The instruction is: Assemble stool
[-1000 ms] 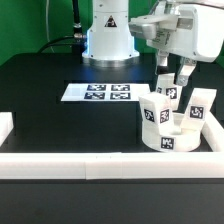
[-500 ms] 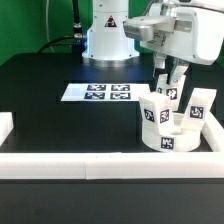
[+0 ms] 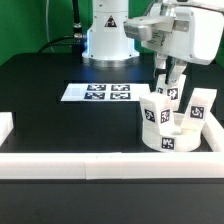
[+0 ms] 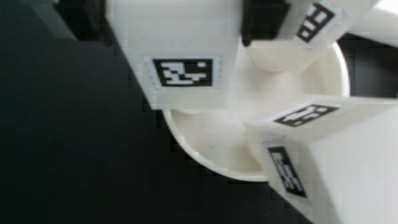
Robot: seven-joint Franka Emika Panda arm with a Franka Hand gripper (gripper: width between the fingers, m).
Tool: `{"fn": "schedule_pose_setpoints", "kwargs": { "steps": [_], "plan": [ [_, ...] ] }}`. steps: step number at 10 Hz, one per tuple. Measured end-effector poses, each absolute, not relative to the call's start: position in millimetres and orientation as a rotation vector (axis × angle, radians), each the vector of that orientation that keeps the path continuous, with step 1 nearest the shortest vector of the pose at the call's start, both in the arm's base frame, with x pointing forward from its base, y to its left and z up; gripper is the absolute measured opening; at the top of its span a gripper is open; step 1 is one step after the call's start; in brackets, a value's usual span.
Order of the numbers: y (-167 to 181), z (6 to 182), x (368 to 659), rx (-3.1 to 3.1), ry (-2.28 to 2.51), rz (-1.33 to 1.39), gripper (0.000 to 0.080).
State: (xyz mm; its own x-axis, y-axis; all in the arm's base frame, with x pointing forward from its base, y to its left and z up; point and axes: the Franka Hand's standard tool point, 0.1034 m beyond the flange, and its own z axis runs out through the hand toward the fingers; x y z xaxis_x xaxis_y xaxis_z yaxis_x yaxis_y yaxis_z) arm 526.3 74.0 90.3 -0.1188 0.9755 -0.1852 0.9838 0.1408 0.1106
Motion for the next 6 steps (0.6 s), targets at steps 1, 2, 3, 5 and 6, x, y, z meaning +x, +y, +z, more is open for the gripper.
{"fn": "schedule_pose_setpoints", "kwargs": {
  "steps": [1,2,3,5,6],
  "plan": [
    [72.2,90.4,525.2,2.084,2.062,-0.062,0.0337],
    [71.4,90.1,524.5,2.197,1.947,-0.052,0.0337],
    [69.1,89.8,524.4,2.242,1.896,-0.045,0.0337],
    [67.7,89.7,523.9,2.424,1.671,-0.011,0.0337],
    [66.5,89.7,523.5,2.528,1.527,0.012,0.0337]
  ]
}}
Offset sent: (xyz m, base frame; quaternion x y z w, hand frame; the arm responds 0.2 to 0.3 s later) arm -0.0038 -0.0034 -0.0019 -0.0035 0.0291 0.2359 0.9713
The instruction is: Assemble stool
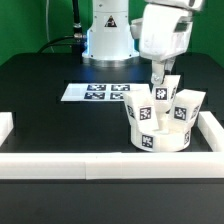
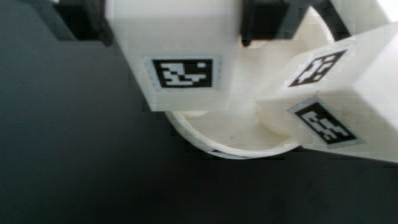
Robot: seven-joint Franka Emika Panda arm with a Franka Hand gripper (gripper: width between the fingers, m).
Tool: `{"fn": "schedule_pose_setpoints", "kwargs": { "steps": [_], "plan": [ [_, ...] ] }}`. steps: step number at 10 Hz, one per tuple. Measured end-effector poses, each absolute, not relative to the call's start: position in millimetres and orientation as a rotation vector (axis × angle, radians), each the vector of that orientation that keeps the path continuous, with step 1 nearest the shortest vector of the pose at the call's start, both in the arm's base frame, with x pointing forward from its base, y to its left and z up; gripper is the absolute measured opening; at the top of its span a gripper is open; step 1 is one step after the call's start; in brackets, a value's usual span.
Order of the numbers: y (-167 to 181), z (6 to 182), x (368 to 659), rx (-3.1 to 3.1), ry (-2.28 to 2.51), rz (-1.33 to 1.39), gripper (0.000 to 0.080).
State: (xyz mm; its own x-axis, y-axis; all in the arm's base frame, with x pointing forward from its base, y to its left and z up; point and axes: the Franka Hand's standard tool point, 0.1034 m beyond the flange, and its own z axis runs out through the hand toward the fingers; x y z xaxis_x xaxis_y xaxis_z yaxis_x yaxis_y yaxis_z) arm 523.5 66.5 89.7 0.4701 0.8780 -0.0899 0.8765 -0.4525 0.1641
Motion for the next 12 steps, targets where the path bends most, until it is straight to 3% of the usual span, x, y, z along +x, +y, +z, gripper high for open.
{"fn": "schedule_pose_setpoints", "kwargs": {
  "steps": [12],
  "plan": [
    [57.9,88.6,528.4,3.131,0.033,0.043,0.0338]
  ]
}}
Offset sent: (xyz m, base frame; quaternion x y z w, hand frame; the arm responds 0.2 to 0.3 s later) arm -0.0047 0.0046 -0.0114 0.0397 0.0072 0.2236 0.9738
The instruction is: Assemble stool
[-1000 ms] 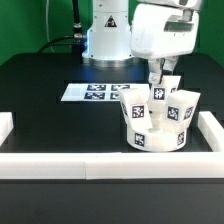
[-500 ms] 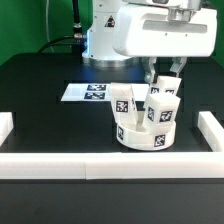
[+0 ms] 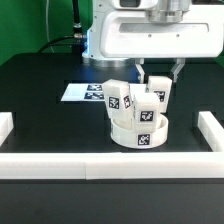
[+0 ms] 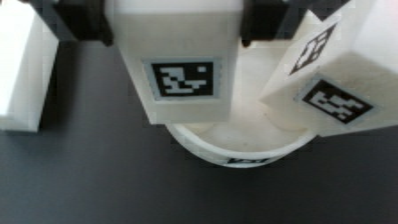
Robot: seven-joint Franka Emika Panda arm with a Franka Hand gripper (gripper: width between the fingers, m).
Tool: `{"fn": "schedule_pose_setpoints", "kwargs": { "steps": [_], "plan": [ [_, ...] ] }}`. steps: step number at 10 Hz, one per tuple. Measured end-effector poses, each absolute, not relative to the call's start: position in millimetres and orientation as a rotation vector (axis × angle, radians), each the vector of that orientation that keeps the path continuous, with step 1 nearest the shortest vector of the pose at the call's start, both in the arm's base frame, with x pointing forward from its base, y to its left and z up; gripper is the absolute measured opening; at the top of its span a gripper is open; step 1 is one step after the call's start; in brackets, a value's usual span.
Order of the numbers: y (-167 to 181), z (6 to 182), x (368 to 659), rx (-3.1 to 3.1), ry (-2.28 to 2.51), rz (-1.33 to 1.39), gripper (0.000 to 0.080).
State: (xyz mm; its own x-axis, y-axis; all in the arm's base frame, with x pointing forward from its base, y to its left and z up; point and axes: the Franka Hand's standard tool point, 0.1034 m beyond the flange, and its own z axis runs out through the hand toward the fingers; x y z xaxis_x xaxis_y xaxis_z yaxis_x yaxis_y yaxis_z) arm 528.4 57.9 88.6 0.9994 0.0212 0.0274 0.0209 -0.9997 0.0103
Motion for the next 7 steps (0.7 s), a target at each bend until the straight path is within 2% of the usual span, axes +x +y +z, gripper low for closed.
{"fn": "schedule_pose_setpoints", "kwargs": {
  "steps": [5,7],
  "plan": [
    [60.5,88.1,527.7,3.101,-0.503,0.042,0.0338],
    [58.2,87.7,528.2,3.072,-0.867,0.045,0.0338]
  ]
}}
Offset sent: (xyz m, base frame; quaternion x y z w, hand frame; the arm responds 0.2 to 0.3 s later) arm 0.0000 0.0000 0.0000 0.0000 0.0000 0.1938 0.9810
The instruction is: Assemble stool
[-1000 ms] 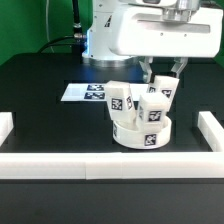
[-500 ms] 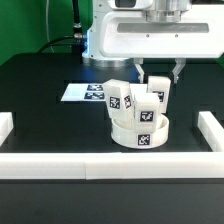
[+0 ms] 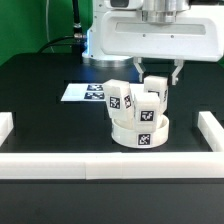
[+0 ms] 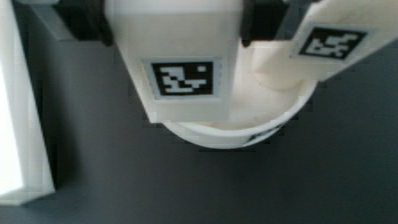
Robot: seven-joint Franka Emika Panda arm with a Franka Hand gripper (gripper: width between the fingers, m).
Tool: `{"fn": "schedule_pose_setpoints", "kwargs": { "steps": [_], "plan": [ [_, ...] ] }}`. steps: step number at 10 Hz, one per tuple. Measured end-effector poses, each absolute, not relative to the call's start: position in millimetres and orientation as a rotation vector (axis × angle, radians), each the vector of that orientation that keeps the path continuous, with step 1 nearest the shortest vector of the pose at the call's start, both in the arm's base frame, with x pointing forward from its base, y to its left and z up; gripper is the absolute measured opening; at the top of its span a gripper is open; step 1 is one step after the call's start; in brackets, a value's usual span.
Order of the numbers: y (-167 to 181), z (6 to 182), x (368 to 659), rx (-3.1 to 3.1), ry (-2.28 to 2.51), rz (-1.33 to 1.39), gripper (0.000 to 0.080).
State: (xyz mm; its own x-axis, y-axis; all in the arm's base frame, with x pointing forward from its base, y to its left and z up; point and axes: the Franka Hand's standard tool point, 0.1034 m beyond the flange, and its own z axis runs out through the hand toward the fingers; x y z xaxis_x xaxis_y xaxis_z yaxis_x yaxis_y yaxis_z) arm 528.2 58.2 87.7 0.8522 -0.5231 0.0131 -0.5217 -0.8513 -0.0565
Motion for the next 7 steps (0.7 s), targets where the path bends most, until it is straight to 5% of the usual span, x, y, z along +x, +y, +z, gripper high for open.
{"fn": "schedule_pose_setpoints", "kwargs": {
  "steps": [7],
  "plan": [
    [59.2,87.5,528.8,-2.643,1.518,-0.007,0.0338]
  ]
}}
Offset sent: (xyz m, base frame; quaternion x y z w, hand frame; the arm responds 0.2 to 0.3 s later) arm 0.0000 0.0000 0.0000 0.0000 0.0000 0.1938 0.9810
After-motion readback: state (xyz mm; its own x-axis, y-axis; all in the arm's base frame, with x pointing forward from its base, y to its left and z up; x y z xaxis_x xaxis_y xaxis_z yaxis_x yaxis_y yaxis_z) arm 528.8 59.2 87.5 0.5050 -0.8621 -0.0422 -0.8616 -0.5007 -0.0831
